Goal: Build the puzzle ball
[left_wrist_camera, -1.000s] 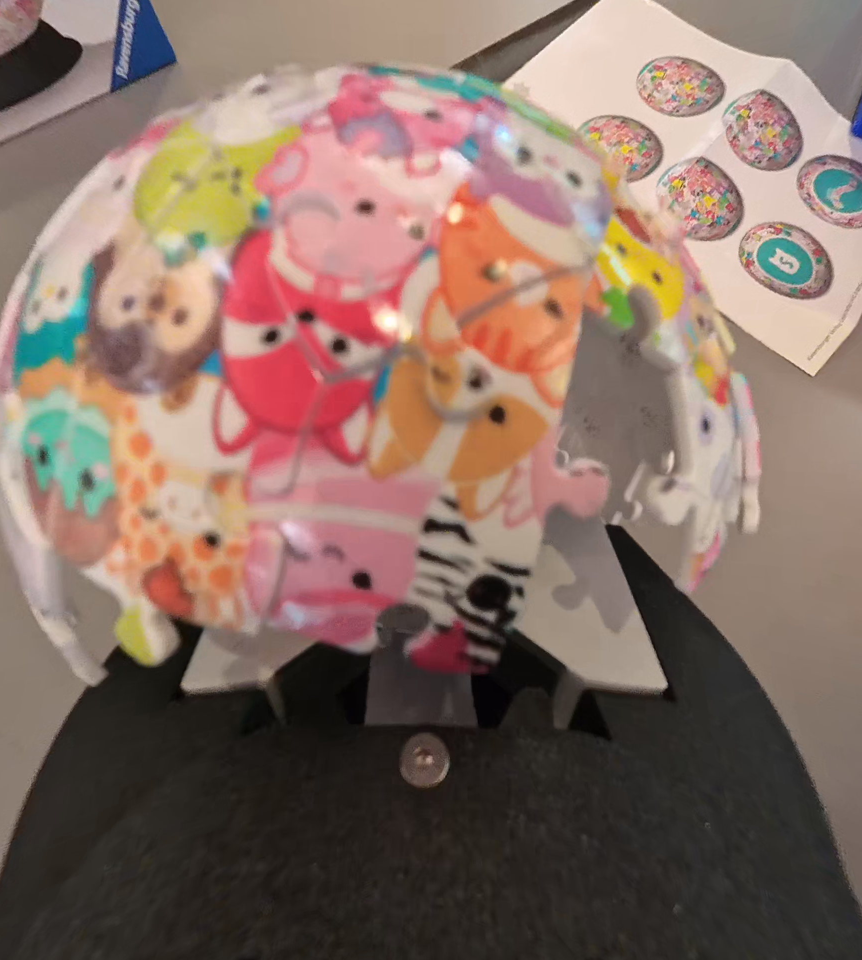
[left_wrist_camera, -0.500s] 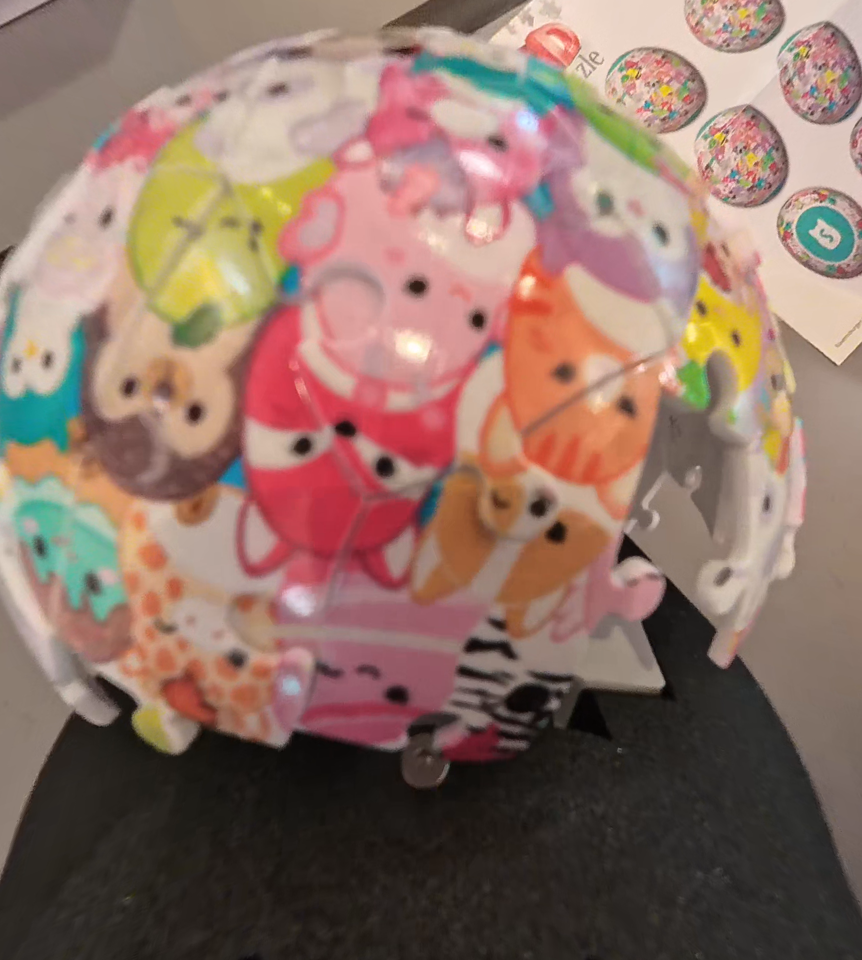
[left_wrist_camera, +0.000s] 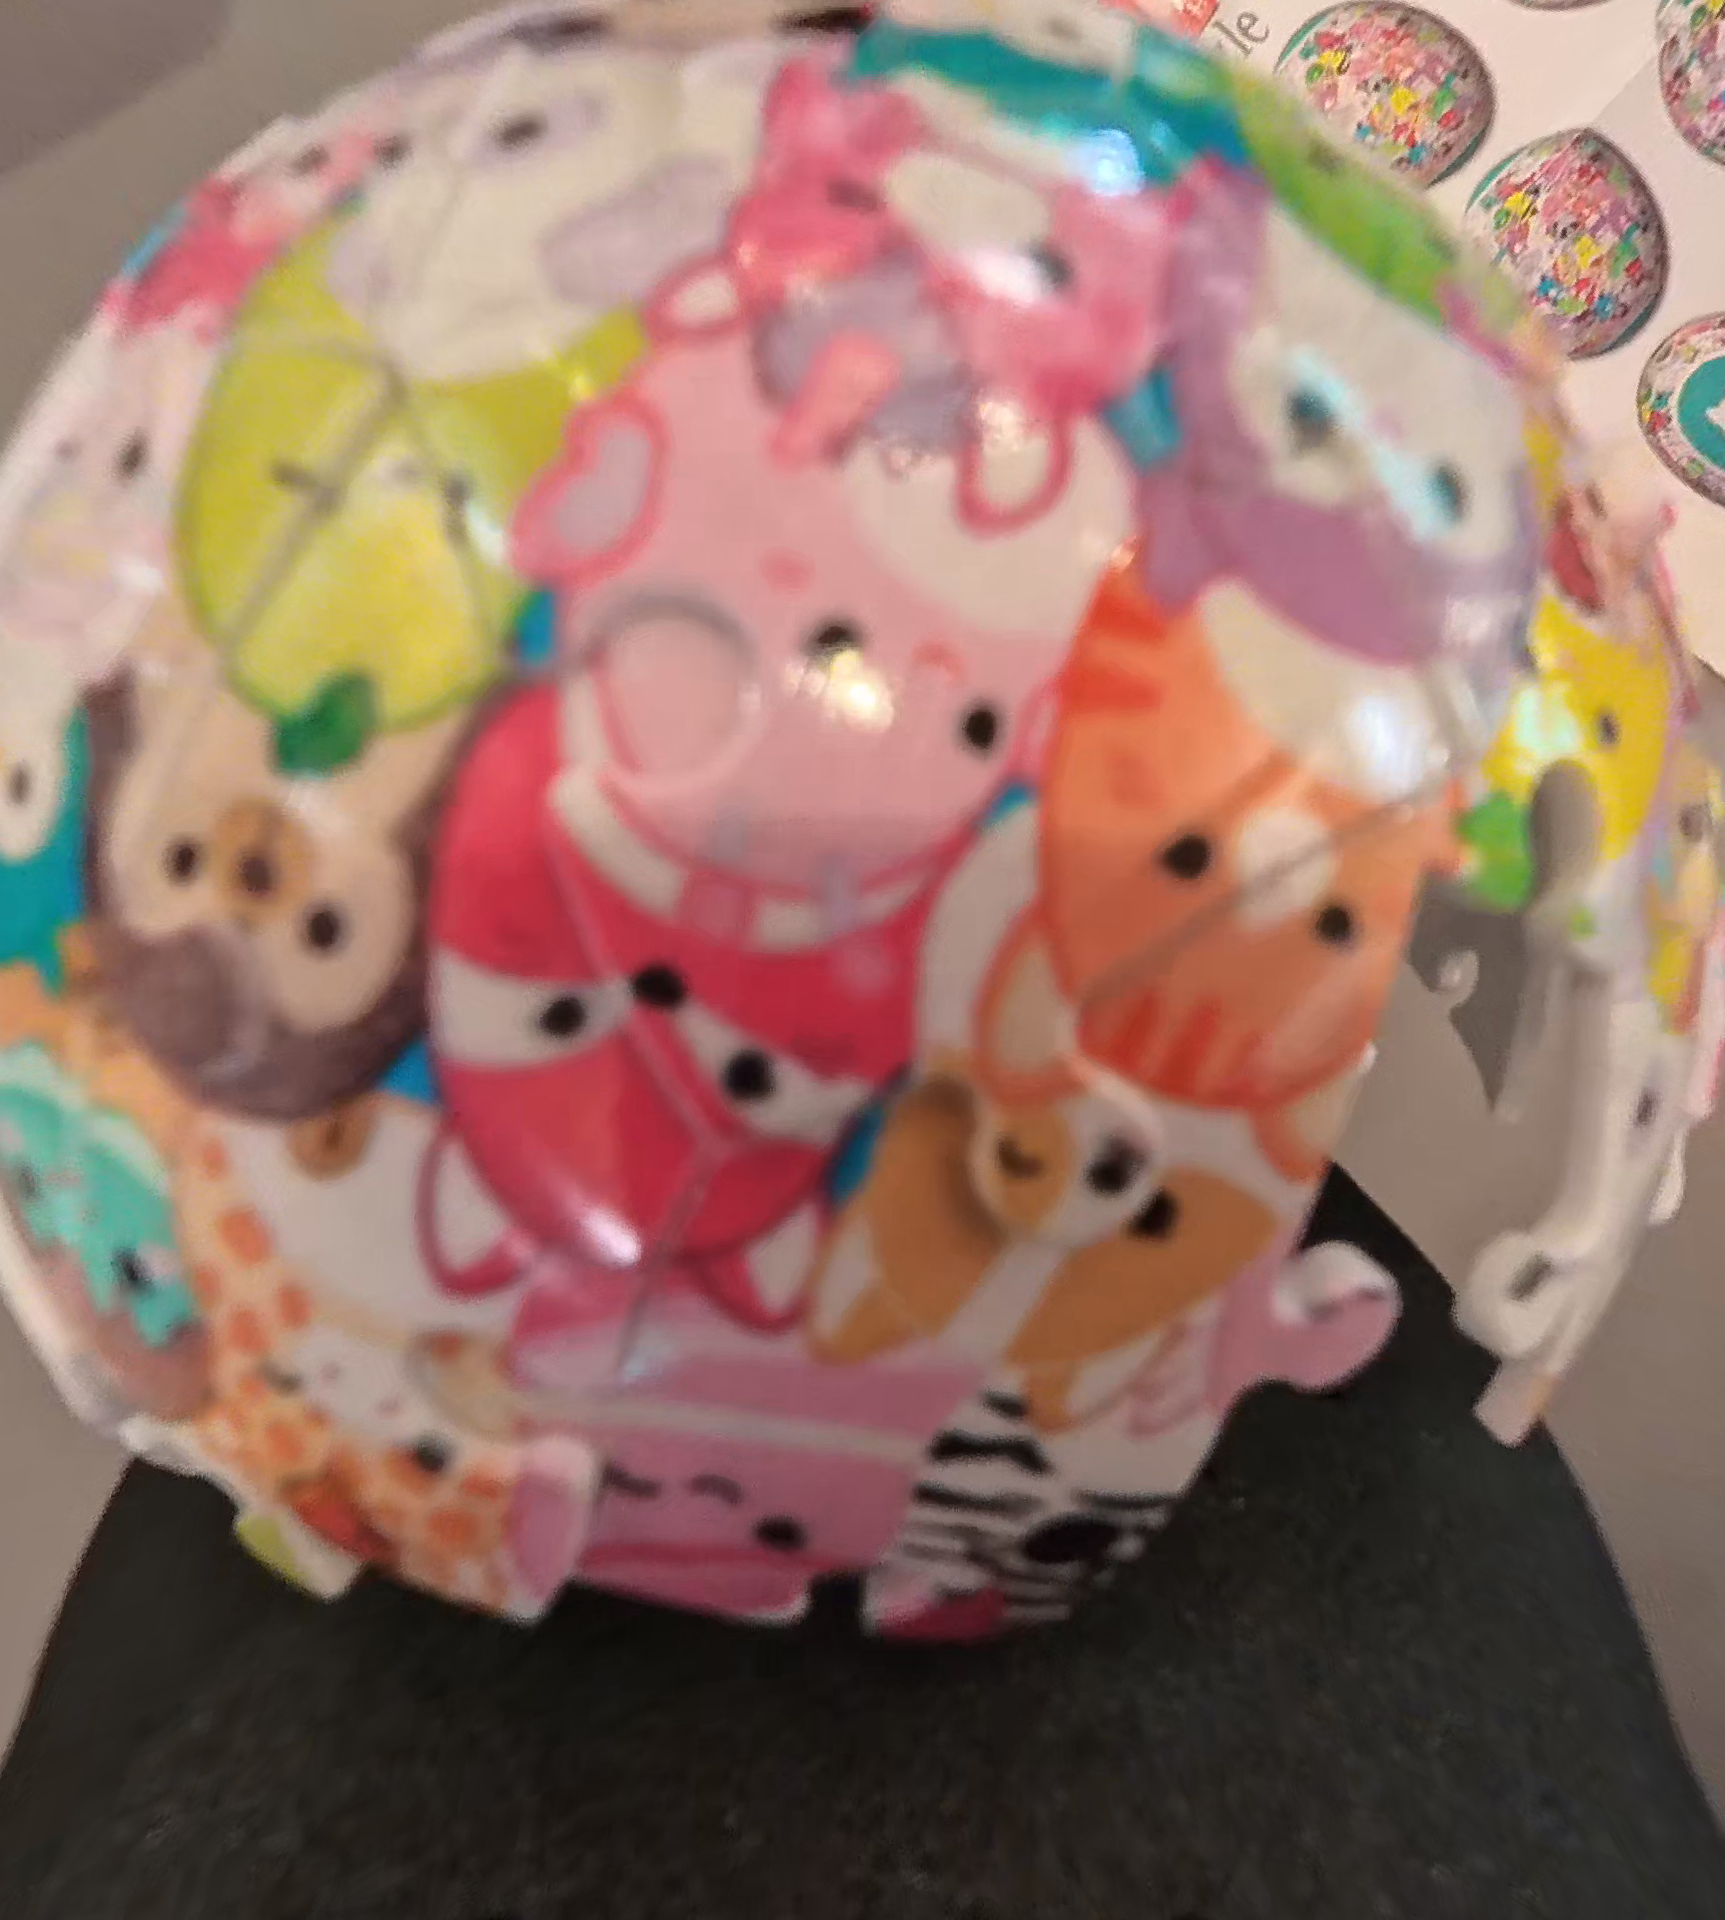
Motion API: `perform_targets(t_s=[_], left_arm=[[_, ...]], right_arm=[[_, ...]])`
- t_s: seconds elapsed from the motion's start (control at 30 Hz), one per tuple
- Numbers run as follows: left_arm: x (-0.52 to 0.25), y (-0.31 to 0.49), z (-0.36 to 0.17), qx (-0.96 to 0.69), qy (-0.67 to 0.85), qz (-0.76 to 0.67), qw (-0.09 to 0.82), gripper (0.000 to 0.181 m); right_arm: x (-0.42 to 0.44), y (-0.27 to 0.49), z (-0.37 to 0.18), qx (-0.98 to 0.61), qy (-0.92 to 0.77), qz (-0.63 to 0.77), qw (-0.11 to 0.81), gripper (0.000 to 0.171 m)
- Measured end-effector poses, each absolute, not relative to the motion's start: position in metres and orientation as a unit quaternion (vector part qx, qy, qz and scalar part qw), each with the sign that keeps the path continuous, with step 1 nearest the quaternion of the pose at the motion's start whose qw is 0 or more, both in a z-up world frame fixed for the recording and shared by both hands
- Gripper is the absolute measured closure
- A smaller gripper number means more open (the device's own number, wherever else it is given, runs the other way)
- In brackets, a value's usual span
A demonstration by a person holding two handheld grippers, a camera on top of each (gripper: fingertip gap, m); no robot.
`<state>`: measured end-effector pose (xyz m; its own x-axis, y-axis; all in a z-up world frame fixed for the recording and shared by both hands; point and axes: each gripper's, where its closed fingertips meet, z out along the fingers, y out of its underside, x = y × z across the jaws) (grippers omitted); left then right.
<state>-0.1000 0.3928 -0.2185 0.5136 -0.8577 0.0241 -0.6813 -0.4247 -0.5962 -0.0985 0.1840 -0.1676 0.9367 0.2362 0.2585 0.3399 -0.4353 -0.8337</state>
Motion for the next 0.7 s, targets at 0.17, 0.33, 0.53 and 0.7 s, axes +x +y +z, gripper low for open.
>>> perform_targets(t_s=[0.17, 0.33, 0.53, 0.7], left_arm=[[-0.0988, 0.3916, -0.2196, -0.827, 0.469, -0.168, 0.260, 0.022], [-0.0987, 0.3920, -0.2197, -0.827, 0.468, -0.169, 0.260, 0.031], [-0.0990, 0.3920, -0.2197, -0.827, 0.468, -0.168, 0.264, 0.024], [-0.1001, 0.3909, -0.2193, -0.825, 0.469, -0.165, 0.268, 0.038]], right_arm=[[-0.1003, 0.1836, -0.1679, -0.846, -0.173, -0.047, 0.502, 0.128], [-0.1008, 0.1832, -0.1689, -0.847, -0.173, -0.045, 0.501, 0.128], [-0.1007, 0.1828, -0.1688, -0.847, -0.172, -0.044, 0.500, 0.128], [-0.1006, 0.1824, -0.1682, -0.847, -0.172, -0.045, 0.500, 0.128]])
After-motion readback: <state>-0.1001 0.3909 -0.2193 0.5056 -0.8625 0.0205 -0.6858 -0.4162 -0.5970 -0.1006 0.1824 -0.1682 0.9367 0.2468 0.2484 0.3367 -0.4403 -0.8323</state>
